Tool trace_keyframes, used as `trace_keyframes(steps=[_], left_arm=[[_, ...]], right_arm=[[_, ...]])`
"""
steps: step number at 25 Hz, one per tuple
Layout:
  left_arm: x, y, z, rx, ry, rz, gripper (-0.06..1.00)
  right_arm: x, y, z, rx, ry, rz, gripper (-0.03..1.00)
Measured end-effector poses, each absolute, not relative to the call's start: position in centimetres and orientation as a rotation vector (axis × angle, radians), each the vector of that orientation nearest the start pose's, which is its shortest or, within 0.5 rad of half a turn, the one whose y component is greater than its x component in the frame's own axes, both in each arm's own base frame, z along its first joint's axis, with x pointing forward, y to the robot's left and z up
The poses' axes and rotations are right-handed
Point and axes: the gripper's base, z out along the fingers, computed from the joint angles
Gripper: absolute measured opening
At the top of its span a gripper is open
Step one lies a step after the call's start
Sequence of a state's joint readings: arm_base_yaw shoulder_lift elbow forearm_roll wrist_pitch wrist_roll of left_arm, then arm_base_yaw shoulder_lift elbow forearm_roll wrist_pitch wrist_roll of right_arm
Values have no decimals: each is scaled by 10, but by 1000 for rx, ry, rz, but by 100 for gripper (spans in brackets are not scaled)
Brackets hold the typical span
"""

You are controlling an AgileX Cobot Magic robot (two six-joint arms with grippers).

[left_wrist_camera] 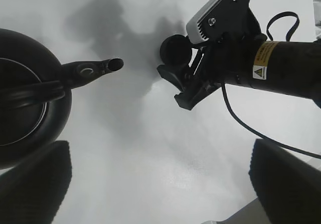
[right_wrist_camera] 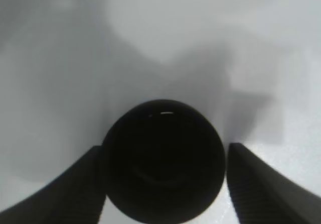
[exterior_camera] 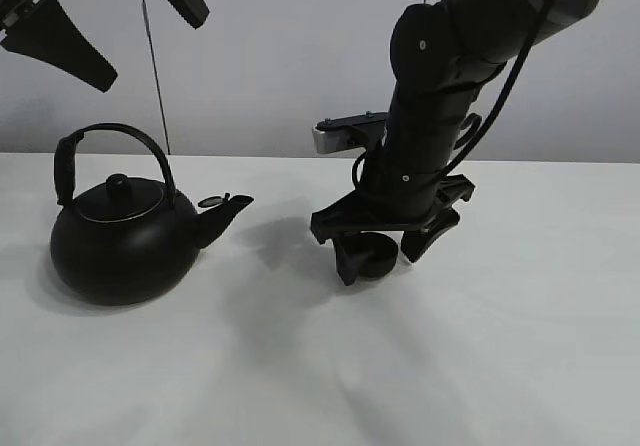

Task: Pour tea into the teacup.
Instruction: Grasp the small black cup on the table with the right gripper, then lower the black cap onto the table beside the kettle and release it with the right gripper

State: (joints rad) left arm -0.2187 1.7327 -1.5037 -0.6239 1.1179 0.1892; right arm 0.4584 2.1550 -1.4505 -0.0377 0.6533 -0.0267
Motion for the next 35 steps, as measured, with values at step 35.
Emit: trace_keyframes(steps=[35], left_arm=[[346,-126,310,295,2708,-853,69]], right_arm=[[384,158,165,-538,2836,-44,39]])
